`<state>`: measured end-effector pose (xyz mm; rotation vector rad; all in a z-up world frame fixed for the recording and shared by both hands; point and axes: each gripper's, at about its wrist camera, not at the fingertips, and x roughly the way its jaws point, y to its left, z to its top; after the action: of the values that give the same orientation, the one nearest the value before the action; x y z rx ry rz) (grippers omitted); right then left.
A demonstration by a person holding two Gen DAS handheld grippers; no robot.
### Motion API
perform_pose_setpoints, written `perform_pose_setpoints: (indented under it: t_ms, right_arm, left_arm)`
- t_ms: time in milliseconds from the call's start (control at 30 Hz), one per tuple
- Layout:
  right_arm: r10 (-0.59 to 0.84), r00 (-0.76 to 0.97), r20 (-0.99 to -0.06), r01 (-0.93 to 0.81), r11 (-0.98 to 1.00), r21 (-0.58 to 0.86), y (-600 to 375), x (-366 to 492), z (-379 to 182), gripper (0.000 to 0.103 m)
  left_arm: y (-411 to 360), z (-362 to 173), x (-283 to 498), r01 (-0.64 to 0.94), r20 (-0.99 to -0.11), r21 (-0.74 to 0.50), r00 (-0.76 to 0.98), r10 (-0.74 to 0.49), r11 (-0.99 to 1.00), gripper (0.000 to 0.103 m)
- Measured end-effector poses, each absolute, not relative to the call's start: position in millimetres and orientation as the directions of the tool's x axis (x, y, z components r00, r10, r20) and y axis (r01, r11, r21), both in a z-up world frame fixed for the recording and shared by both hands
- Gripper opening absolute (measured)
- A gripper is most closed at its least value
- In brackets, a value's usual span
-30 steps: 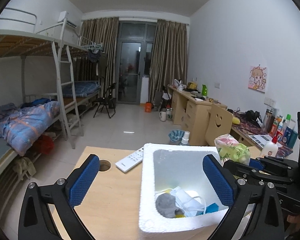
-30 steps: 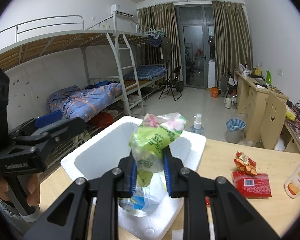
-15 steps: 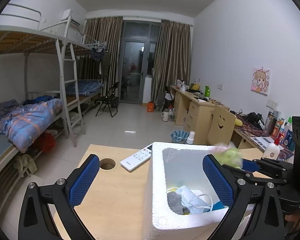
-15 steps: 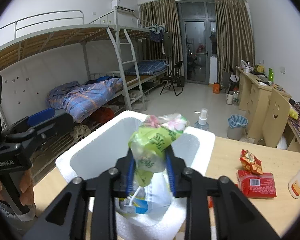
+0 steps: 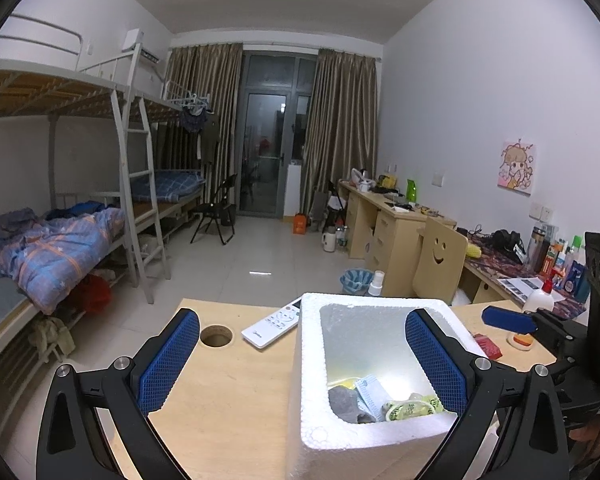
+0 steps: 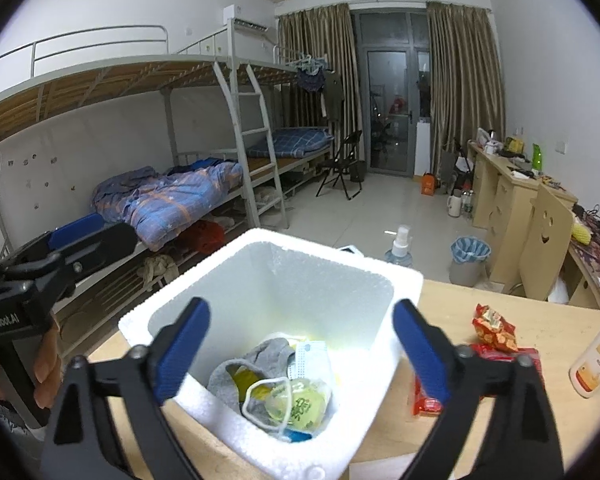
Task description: Organize soft objects
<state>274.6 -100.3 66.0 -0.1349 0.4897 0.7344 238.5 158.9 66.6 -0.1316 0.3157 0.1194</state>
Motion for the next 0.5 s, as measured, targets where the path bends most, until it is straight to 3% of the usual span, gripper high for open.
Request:
perform_pose_setpoints:
  t_ms: [167,500]
  right_arm:
    - [0.611,0.651,-0.45,-0.672,0.74,0.032,-108,260,75,0.102]
    - [0.618,0.673,-0.406,-0.672,0.741,0.015,-131,224,88,0.103]
  left_arm:
    - [150,74,228,-0.134,-0.308,-0.101,0.947,0.097,0.986,0.103]
    - [126,91,186,-0.128,-0.277,-0.082,0.956,0.101,0.988,0.103]
